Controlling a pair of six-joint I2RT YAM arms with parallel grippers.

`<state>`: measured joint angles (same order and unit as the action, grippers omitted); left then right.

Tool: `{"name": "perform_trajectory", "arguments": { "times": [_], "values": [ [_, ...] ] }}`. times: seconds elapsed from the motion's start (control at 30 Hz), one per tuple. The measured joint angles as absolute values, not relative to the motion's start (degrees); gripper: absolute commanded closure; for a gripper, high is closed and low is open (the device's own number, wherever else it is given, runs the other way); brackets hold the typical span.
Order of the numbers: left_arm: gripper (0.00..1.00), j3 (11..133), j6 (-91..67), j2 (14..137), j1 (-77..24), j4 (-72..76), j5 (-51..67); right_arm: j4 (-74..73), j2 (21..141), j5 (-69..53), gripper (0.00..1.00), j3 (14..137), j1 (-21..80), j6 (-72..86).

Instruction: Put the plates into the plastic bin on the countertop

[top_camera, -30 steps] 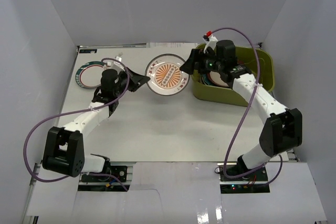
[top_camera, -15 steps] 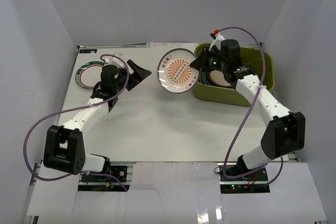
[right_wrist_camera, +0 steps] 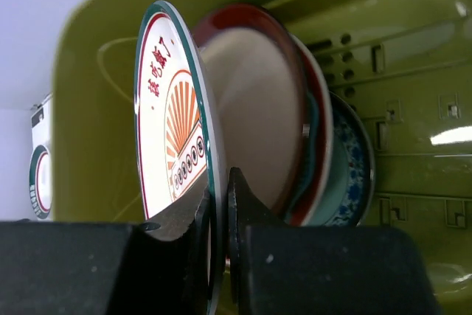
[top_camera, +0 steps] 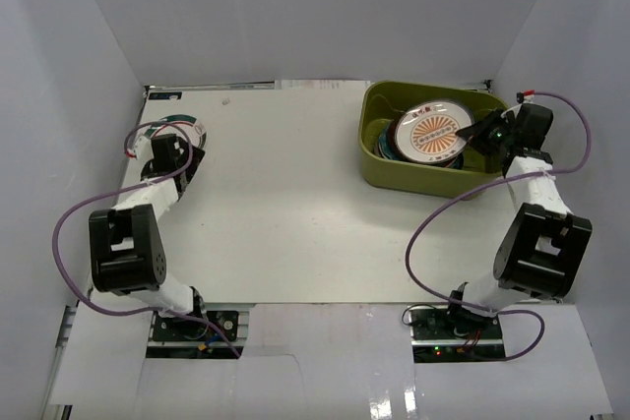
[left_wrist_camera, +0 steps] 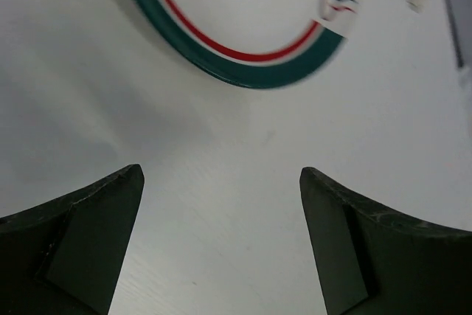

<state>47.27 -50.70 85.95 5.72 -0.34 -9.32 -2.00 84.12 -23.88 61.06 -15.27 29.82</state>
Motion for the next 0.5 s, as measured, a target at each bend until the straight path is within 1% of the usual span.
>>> {"name": "perform_trajectory", "arguments": {
  "times": [0.03, 0.07, 0.1, 0.13, 0.17, 0.23, 0.27, 0.3, 0.33, 0.47, 0.5],
  "values": [
    [0.02, 47.44, -50.89, 87.48, 6.76, -0.93, -10.39, -1.93, 85.80, -24.64, 0.92, 61.01, -15.81, 30.09],
    [0.02, 47.66, -51.07, 89.17, 8.10, -1.76, -11.44, -1.80, 87.39, -25.17, 0.88, 61.01, -16.19, 30.33],
    [0.02, 48.05, -51.13, 90.74, 9.32, -2.59, -12.29, -1.72, 88.73, -25.47, 0.81, 61.01, -16.40, 30.59],
    [0.02, 48.45, -51.20, 92.14, 10.31, -3.07, -13.04, -1.72, 89.52, -25.52, 0.59, 60.95, -16.45, 31.00],
    [0.02, 48.77, -51.29, 93.43, 11.14, -3.36, -13.54, -1.72, 89.86, -25.41, 0.47, 60.80, -16.49, 31.57],
    [0.02, 49.60, -51.40, 95.39, 12.80, -3.38, -14.61, -1.23, 89.38, -25.15, 0.16, 60.42, -16.49, 31.86],
    [0.02, 50.33, -51.35, 95.81, 13.56, -3.38, -14.68, -0.84, 88.77, -24.80, 0.05, 60.38, -16.36, 31.90],
    [0.02, 51.05, -51.33, 96.31, 14.24, -3.33, -14.70, -0.86, 87.88, -23.73, 0.09, 60.31, -16.19, 31.42],
    [0.02, 51.64, -51.33, 96.97, 14.83, -3.16, -14.68, -0.93, 86.96, -22.98, 0.10, 60.27, -16.16, 31.00],
    [0.02, 54.54, -51.53, 100.53, 16.80, -1.15, -14.41, -1.17, 81.58, -18.09, 0.10, 59.79, -16.45, 30.46],
    [0.04, 55.16, -51.62, 101.38, 17.06, -0.51, -14.37, -1.15, 79.96, -17.37, 0.09, 59.46, -16.49, 30.37]
  ]
}}
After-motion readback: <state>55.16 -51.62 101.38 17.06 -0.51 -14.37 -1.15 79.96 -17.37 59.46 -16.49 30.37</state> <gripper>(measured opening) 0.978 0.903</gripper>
